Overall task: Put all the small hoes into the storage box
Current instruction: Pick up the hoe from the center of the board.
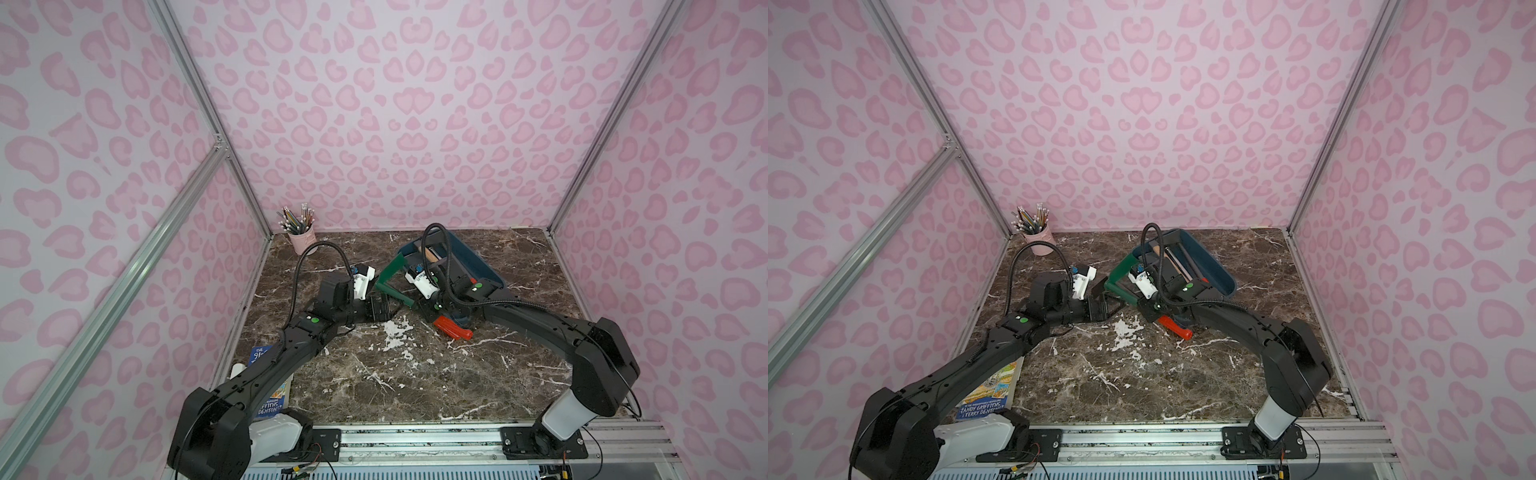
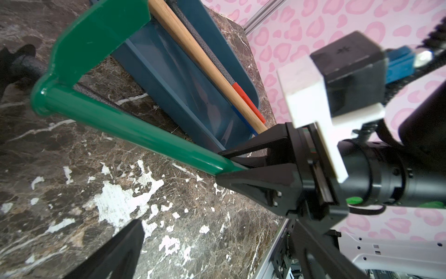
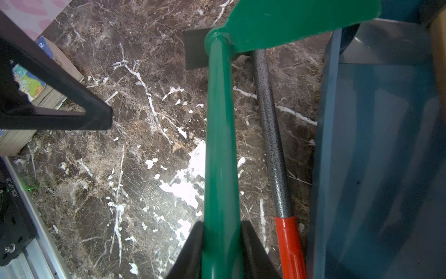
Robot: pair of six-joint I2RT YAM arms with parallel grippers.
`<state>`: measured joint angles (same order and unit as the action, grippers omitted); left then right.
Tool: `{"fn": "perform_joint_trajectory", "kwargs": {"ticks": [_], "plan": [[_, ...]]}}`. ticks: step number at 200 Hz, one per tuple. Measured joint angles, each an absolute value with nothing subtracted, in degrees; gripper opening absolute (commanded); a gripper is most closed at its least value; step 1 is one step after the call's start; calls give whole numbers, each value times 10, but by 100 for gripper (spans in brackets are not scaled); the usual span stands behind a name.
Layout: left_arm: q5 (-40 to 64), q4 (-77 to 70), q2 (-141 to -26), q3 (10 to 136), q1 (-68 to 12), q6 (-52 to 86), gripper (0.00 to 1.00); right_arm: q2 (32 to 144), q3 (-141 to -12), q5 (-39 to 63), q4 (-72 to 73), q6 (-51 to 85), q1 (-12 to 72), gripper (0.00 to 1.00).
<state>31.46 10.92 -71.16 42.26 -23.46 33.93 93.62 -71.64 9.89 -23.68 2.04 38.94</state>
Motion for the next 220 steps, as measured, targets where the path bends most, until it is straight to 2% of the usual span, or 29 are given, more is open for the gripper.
{"fn": "perform_joint_trajectory", "kwargs": {"ticks": [220], "plan": [[297, 130, -712, 475, -251, 230, 100, 908, -727, 81, -242, 10, 291, 0]]}}
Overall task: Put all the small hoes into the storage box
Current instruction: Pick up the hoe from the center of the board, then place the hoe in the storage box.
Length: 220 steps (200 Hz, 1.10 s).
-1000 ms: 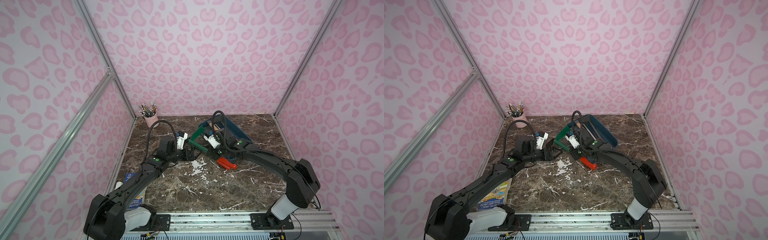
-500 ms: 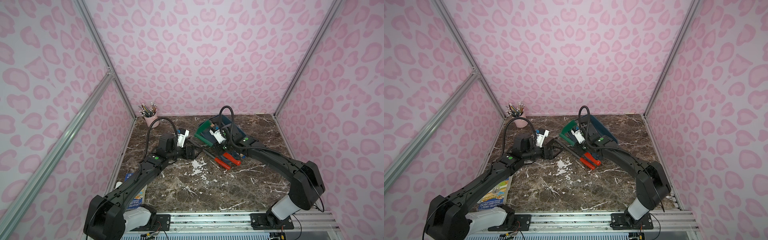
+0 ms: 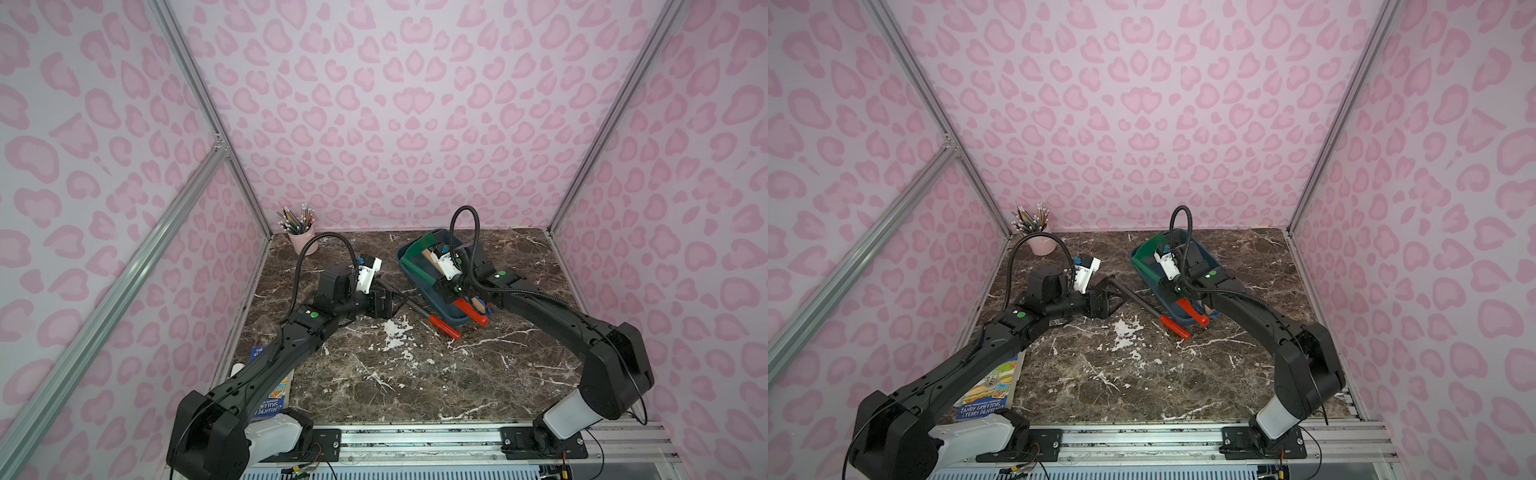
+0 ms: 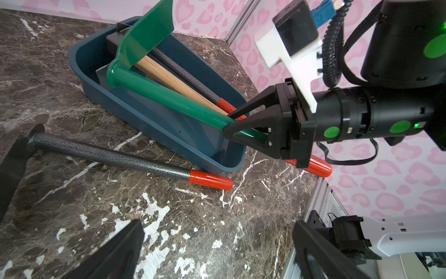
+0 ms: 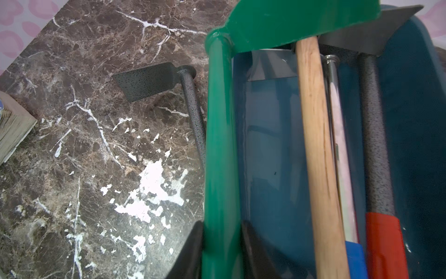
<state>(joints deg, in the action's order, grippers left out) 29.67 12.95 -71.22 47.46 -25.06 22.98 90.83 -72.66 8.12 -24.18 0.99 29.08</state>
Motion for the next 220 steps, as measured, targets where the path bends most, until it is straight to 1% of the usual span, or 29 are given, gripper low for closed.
{"fn": "perform_joint_trajectory", "kwargs": {"ticks": [100, 220], "plan": [[286, 135, -721, 481, -260, 221, 100, 934, -727, 56, -208, -5, 265, 0], [280, 138, -718, 481, -262, 222, 100, 1002, -761, 42, -155, -11, 265, 0]]}}
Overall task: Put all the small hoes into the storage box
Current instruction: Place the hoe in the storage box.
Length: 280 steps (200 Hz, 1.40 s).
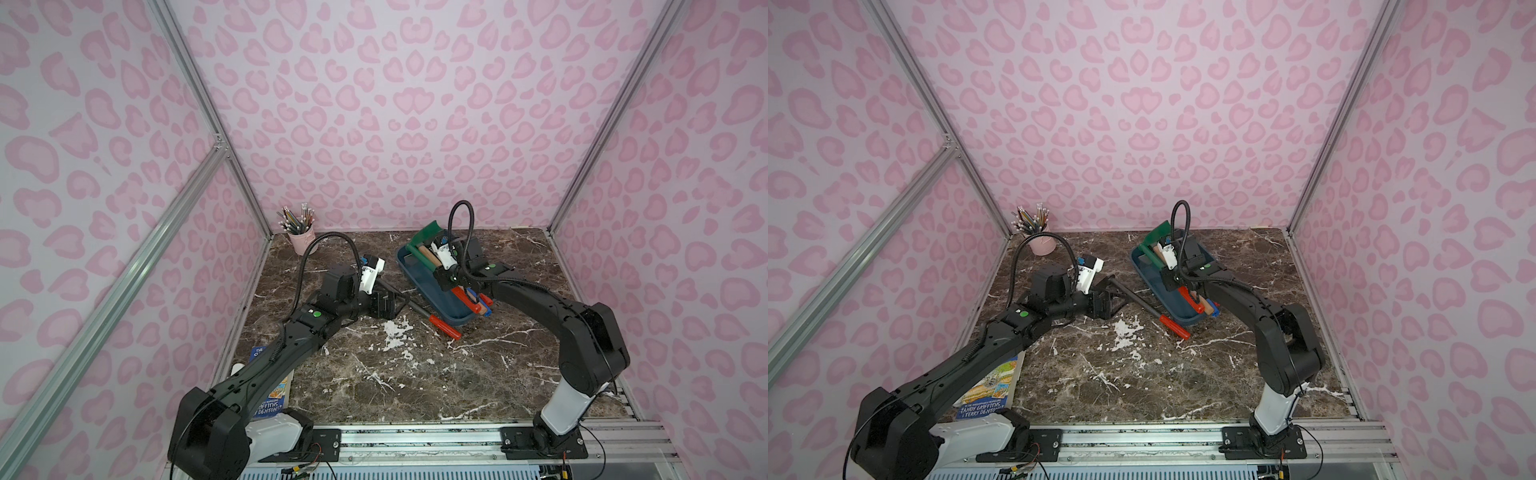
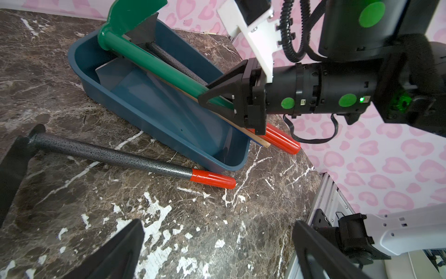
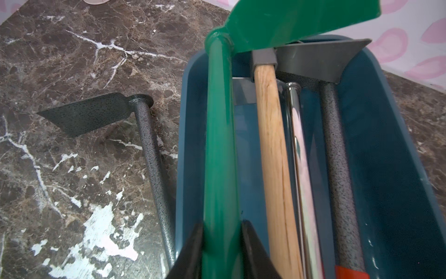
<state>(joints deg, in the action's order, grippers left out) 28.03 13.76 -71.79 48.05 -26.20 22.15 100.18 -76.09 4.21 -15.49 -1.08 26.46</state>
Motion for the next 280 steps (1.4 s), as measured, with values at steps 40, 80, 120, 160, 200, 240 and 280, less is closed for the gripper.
{"fn": "perform_joint_trajectory", "kwargs": {"ticks": [40, 80, 120, 160, 200, 240, 280], "plan": [[276, 140, -715, 476, -262, 222, 100, 1030, -784, 44, -159, -11, 265, 0], [276, 143, -715, 473, -263, 222, 99, 1037, -790, 49, -146, -13, 265, 0], [276, 143, -716, 473, -263, 222, 99, 1047, -790, 55, -145, -14, 268, 0], [276, 143, -716, 472, -263, 222, 100, 1056, -790, 52, -139, -19, 277, 0], [276, 143, -716, 472, -263, 222, 100, 1063, -785, 39, -136, -25, 279, 0], [276, 143, -720, 472, -263, 222, 99, 1067, -782, 38, -125, -29, 280, 0], [276, 143, -721, 472, -263, 222, 100, 1071, -763, 35, -107, -36, 282, 0]]}}
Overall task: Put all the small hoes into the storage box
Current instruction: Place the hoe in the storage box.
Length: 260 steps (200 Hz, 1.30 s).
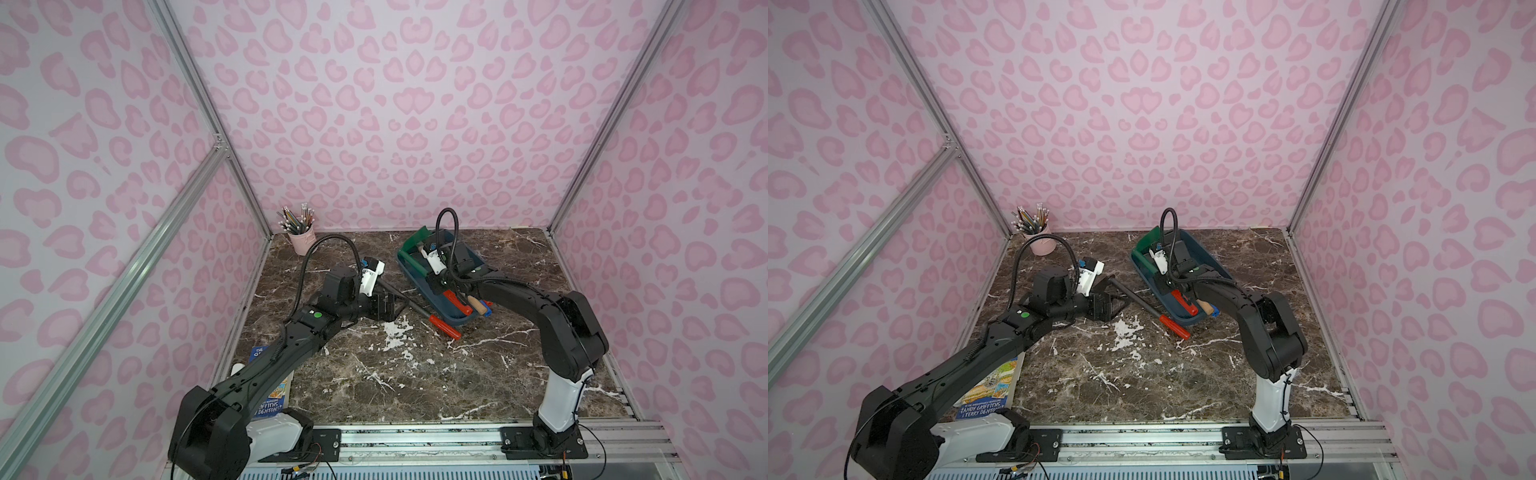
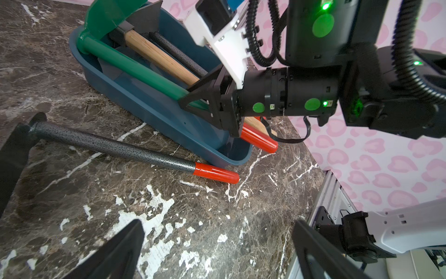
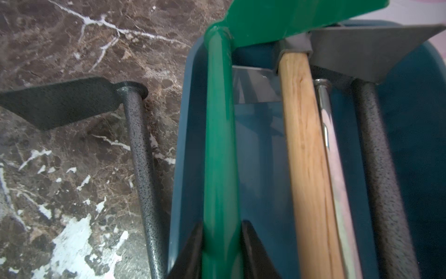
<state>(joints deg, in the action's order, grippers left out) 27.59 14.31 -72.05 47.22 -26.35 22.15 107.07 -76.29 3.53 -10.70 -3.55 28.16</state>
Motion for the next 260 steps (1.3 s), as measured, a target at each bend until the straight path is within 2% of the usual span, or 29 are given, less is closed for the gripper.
{"fn": "perform_joint_trajectory", "kwargs": {"ticks": [162, 260], "plan": [[271, 143, -720, 470, -264, 222, 99, 1087, -733, 14, -58, -50, 287, 1], [270, 143, -719, 470, -264, 222, 99, 1034, -683, 15, -69, -43, 291, 0]]}}
